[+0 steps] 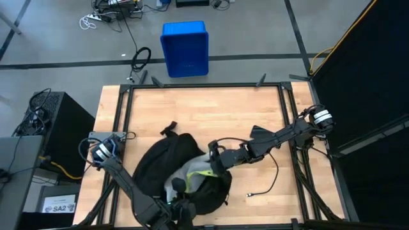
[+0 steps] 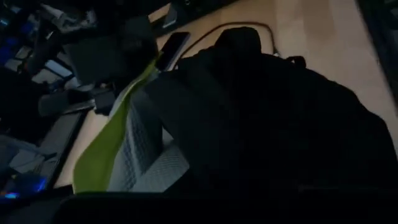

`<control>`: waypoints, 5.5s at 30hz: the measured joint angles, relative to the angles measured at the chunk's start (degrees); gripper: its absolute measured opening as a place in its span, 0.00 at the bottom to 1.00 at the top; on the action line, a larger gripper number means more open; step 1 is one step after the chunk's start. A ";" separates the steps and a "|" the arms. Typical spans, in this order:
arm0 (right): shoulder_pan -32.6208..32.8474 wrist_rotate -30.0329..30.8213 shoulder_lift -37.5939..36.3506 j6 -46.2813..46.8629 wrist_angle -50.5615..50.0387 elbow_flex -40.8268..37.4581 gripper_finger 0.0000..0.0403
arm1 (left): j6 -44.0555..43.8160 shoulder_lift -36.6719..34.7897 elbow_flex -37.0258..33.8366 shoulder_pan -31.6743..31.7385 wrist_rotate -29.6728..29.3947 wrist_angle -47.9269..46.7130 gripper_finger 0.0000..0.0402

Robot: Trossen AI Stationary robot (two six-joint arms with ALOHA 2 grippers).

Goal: Unpack backpack
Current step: Put the white zip bag into the black backpack

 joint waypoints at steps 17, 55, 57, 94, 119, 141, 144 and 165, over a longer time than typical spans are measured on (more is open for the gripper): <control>-0.70 2.00 0.58 6.06 -7.01 0.25 0.04 | 1.66 -1.83 -2.02 3.27 1.35 -1.46 0.04; -0.90 4.77 1.79 8.59 -6.49 -0.08 0.04 | -37.44 -3.90 8.73 3.86 5.13 -39.96 0.55; -0.90 4.77 1.79 8.76 -6.45 -0.08 0.04 | -35.38 -4.07 10.44 4.46 4.87 -40.01 0.55; -0.83 2.68 1.79 9.33 -4.44 -0.08 0.04 | -30.00 -18.75 -18.31 -3.83 9.34 -6.66 0.54; -0.96 1.84 1.79 9.48 -3.65 -0.08 0.04 | -38.17 -11.13 -14.46 1.12 13.64 -18.52 0.54; 2.73 34.78 -0.71 5.04 -9.84 -0.08 0.04 | -17.92 -10.29 -0.88 13.81 6.56 -23.85 0.00; 3.88 41.88 -2.30 4.96 -11.43 -0.08 0.04 | -16.25 -10.32 2.31 13.83 4.77 -24.78 0.00; 5.51 59.48 -2.24 2.17 -19.62 5.49 0.04 | 4.61 -10.40 5.30 16.94 2.61 -8.94 0.00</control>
